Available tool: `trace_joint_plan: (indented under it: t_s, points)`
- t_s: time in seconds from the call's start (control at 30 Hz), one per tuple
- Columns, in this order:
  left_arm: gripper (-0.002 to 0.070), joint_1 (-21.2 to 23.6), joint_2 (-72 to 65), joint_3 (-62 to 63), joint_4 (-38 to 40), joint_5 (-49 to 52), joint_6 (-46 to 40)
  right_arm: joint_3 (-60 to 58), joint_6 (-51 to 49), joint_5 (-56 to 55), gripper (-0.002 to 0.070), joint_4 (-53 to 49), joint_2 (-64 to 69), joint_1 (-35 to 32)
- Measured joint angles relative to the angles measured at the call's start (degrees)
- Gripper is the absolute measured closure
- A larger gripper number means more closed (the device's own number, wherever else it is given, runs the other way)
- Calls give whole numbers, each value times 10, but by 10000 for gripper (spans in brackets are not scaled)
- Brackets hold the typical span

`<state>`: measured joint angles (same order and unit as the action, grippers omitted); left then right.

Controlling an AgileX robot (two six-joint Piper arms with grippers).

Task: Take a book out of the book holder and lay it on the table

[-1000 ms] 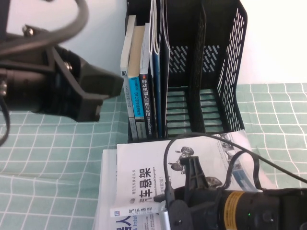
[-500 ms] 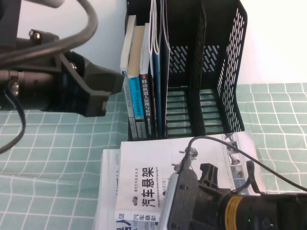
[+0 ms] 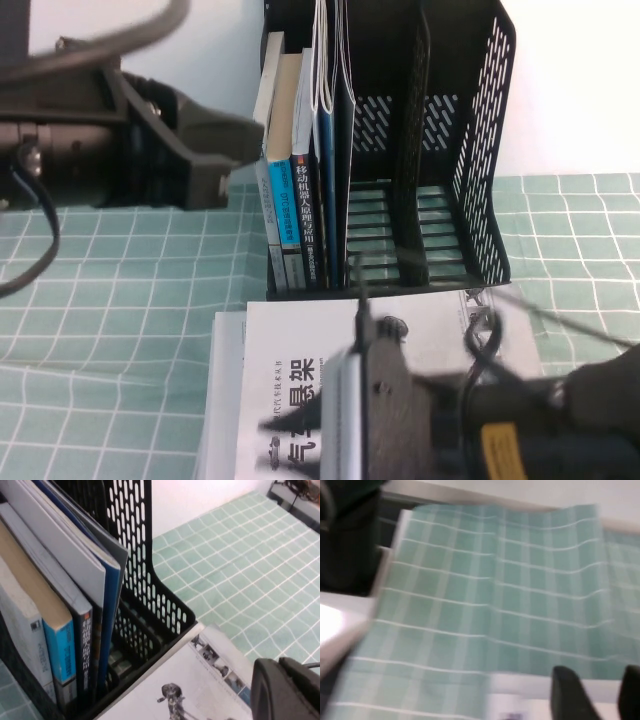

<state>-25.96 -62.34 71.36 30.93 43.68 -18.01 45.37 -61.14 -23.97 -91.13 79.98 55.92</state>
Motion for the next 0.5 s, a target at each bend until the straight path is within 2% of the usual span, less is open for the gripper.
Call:
trace_joint_plan:
  t_s: [0.1,0.2,0.27,0.43,0.5]
  points:
    - [677,0,1,0,23,-22,-17,21,-16,103,605,-60,-38,0]
    - [677,0,8,-1,41,-43,-45,29,10,264,657,-70,-86,0]
    - [677,0,17,-8,45,-60,-52,32,74,380,668,-38,-113,0]
    - [677,0,52,-44,26,-110,-74,83,413,704,676,264,-173,-6]
    - [677,0,67,-70,10,-125,-85,90,487,790,676,354,-200,-11]
